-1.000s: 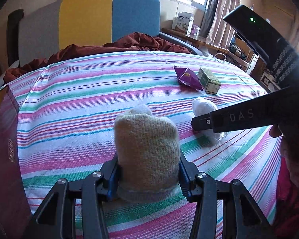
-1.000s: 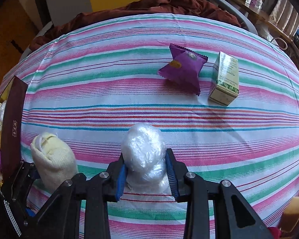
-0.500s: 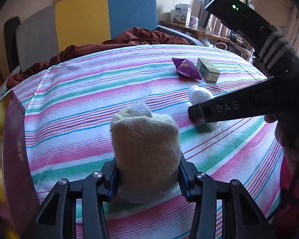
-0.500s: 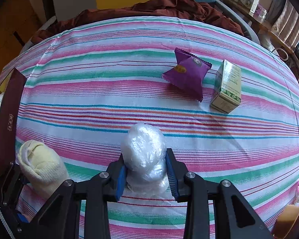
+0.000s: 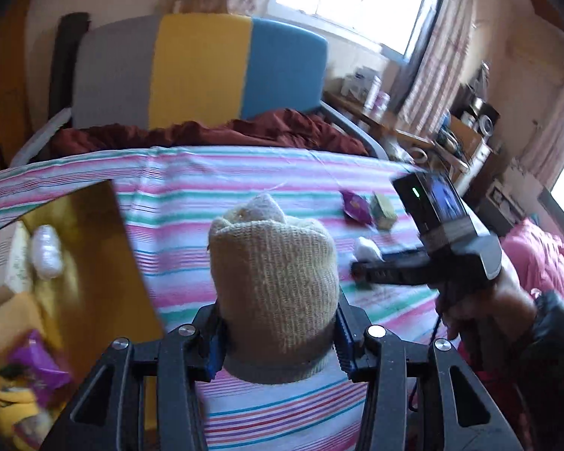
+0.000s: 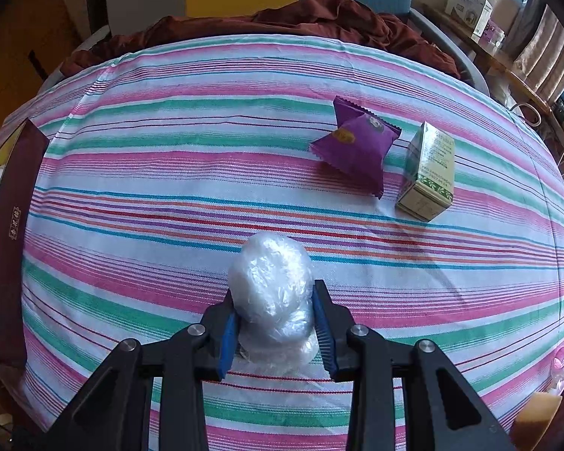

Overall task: Organize objects
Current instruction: 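Carry the white sock into the gold tray and open the left tool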

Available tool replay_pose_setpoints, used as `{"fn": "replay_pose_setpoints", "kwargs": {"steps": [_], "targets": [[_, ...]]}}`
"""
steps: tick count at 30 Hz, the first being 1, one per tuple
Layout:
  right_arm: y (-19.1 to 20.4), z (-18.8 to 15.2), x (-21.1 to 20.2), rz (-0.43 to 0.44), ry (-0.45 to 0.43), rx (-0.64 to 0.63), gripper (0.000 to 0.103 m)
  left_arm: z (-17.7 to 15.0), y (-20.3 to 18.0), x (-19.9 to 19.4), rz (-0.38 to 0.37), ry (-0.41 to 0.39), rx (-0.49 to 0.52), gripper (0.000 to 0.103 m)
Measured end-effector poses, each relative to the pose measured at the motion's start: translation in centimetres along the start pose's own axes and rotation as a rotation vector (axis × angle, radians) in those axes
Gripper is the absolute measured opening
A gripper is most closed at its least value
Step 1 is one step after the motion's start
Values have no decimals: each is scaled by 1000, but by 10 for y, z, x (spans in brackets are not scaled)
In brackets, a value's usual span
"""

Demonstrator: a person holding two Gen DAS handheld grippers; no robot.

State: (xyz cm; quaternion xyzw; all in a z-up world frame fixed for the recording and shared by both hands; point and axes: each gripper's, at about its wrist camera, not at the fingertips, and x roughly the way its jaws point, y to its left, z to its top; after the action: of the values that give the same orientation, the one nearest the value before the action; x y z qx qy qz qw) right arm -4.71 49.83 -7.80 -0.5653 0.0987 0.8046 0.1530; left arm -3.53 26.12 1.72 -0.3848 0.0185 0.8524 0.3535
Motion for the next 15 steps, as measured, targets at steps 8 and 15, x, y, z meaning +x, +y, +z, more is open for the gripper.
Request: {"fn": "replay_pose_setpoints", "kwargs": {"steps": [8, 15], "targets": [[2, -8, 5, -14, -2, -10, 35, 2, 110, -22, 175, 17, -223, 48], [3, -11, 3, -25, -4, -21, 36, -3, 160, -12, 217, 71, -324, 48]]}}
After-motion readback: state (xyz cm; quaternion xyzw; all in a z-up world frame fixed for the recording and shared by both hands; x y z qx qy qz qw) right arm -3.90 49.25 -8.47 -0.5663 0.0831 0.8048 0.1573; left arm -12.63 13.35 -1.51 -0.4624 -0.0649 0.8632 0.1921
